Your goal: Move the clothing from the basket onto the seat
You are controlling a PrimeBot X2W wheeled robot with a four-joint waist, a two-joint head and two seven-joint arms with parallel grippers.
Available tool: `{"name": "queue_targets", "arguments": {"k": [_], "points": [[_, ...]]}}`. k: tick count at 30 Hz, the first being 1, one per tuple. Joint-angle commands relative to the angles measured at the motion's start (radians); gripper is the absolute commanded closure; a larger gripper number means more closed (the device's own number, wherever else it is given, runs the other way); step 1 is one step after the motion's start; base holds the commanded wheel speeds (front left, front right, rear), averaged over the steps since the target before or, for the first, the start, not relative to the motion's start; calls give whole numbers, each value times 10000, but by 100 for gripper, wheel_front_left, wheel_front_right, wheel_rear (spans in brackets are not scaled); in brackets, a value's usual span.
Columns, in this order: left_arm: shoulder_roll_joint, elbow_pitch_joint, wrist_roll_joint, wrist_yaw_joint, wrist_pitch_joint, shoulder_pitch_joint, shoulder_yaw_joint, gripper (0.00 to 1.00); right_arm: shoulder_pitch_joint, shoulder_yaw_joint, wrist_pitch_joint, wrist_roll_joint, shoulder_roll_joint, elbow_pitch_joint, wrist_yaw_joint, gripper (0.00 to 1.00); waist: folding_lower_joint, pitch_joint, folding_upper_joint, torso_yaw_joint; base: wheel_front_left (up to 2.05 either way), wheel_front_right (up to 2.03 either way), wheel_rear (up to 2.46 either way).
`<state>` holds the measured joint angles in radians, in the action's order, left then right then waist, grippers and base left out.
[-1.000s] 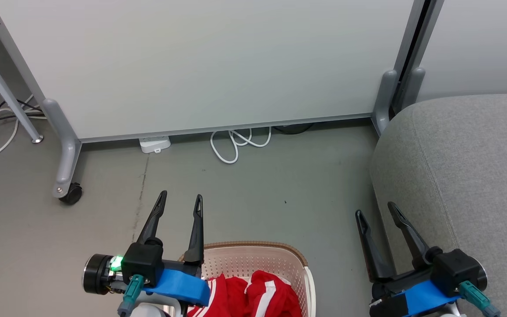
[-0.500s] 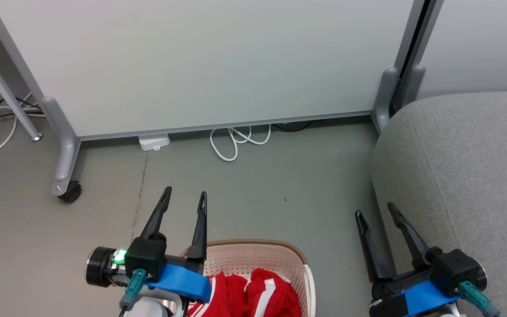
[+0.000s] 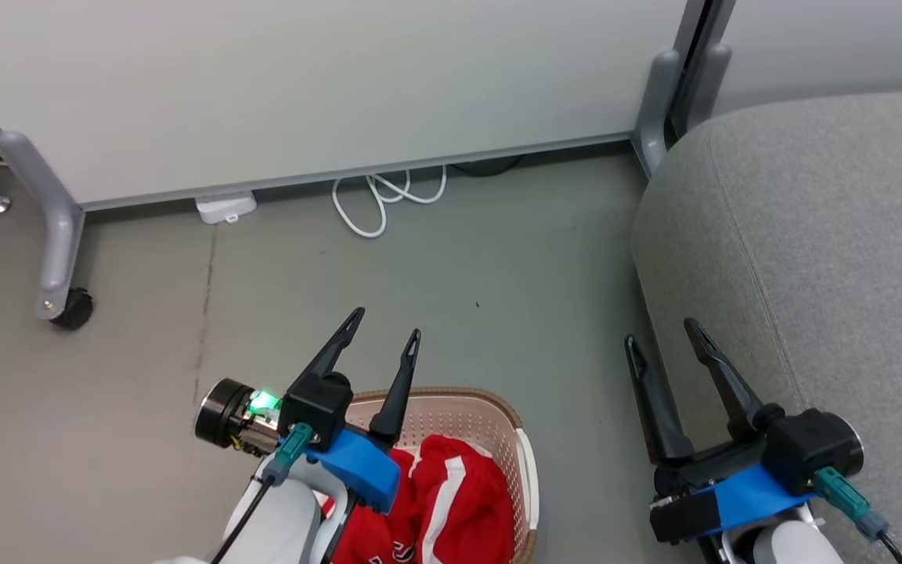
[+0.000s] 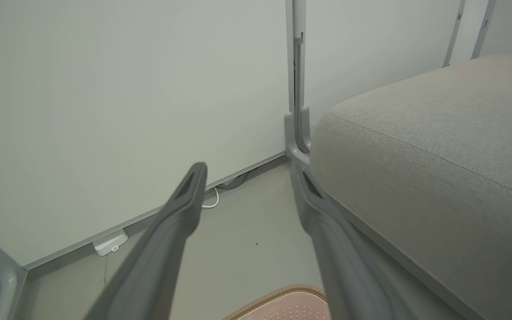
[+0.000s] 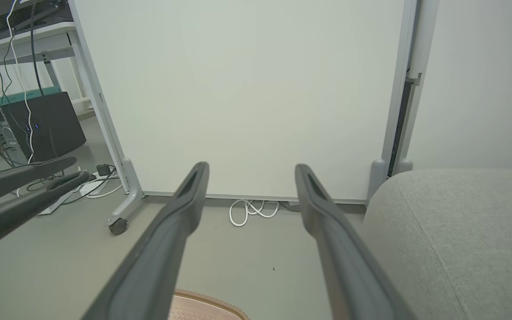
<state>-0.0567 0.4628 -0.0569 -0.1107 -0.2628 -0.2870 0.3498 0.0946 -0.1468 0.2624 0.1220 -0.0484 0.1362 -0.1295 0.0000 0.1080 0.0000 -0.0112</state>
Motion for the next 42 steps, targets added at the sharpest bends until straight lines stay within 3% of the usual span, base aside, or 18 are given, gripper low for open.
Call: {"name": "queue_targets", "arguments": {"k": [1, 7, 11, 23, 27, 34, 42], "points": [[-67, 362, 81, -102, -30, -564, 214, 0, 340, -48, 38, -81, -34, -115, -22, 0, 0, 671, 0, -373, 0, 0, 0], [-287, 1856, 88, -202, -28, -1816, 1132, 0, 1188, -106, 37, -182, -34, -332, -22, 0, 0, 2036, 0, -968, 0, 0, 0], [-473, 3084, -209, -190, -30, -2677, 2269, 0, 1716, -182, 37, -122, -28, -460, -22, 0, 0, 2852, 0, -1333, 0, 0, 0], [-724, 6230, -2145, -192, 501, -4291, 5254, 0, 2693, -332, 37, 66, -25, -801, -22, 0, 0, 4750, 0, -1890, 0, 0, 0], [-713, 6502, -2935, -193, 1200, -4482, 5934, 0, 2850, -318, 37, 82, -23, -883, -22, 0, 0, 5200, 0, -1901, 0, 0, 0], [-1259, 6542, -4228, -193, 2181, -5099, 7403, 0, 3355, -364, 37, 141, -23, -1100, -22, 0, 0, 6149, 0, -1919, 0, 0, 0], [-1444, 6832, -5233, -194, 2517, -5800, 7918, 0, 3711, -373, 37, 245, -25, -1312, -22, 0, 0, 7142, 0, -2023, 0, 0, 0]]}}
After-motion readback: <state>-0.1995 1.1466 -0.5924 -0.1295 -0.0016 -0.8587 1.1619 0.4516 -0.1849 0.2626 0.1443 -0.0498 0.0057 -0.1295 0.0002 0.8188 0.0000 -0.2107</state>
